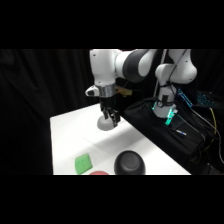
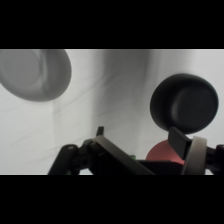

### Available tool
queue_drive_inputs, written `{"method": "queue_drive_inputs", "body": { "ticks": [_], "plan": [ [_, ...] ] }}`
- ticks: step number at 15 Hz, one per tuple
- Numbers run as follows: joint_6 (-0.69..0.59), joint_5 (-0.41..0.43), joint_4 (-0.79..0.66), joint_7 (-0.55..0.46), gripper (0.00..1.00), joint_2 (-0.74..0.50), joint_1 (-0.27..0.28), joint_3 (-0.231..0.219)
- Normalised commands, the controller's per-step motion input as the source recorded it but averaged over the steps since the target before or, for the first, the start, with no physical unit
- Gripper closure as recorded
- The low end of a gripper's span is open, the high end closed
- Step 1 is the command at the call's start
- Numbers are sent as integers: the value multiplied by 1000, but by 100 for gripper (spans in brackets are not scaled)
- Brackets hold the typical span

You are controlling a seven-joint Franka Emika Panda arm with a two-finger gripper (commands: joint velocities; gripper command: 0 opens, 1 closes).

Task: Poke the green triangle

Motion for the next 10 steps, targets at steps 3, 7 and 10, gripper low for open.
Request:
{"method": "queue_drive_inputs", "body": {
  "ticks": [3,7,10],
  "plan": [
    [-185,-90,715,140,0,487,16,14],
    [-242,-145,785,170,0,499,42,-14],
    [-279,-185,741,202,0,421,87,-59]
  ]
}}
